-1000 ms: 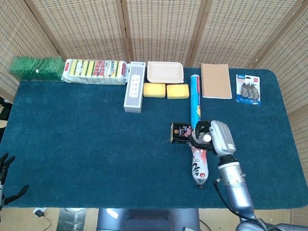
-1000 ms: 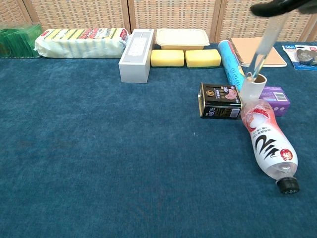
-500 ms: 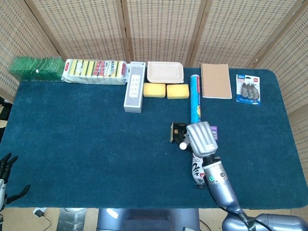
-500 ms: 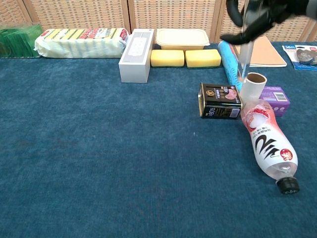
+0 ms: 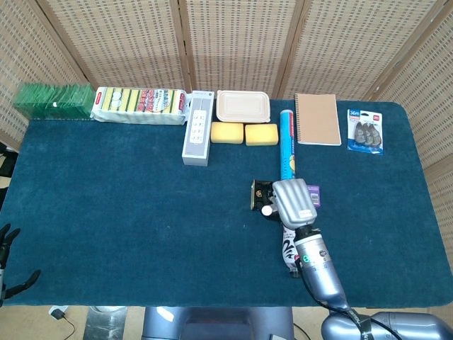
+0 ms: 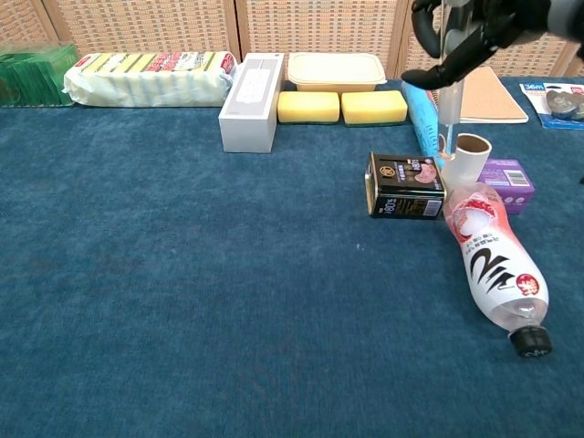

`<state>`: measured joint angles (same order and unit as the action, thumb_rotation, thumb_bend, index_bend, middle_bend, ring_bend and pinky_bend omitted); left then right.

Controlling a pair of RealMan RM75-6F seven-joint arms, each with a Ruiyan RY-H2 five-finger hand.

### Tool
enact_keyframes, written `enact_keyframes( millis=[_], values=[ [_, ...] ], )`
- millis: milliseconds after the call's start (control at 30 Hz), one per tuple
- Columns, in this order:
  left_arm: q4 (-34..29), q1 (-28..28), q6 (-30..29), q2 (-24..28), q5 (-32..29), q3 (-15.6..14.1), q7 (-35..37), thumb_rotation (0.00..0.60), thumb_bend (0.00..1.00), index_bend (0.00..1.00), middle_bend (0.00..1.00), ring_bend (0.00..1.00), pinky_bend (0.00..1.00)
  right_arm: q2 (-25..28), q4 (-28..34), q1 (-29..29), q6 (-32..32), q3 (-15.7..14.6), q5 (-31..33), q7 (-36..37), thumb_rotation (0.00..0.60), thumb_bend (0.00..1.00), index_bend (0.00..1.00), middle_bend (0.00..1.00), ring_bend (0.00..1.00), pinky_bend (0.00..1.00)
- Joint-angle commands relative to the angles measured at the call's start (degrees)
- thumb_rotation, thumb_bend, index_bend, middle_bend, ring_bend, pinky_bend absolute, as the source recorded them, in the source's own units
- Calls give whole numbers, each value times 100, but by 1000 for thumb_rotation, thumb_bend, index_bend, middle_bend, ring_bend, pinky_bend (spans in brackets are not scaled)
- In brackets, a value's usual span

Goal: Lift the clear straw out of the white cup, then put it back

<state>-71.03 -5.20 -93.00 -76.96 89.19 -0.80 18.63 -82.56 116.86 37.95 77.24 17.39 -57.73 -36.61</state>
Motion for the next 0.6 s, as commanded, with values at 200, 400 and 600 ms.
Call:
enact_keyframes(
  millis=[200,400,600],
  values=[
    [12,-43,-26,-7,17,-61,58,600,195,67,2,0,149,517,1022,478,-250,1041,2076,-528,600,403,816,1000,1000,1000],
    [-89,-14,-129,-1,158,-71,-63,600,195,67,2,0,149,483,751,819,-203,1317,2695,-198,600,403,816,1000,1000,1000],
    [-63,-19,-11,27,92,-109,51,600,194,67,2,0,149,395,1028,959,-976,1629,4212,566,600,402,815,1000,1000,1000]
  ],
)
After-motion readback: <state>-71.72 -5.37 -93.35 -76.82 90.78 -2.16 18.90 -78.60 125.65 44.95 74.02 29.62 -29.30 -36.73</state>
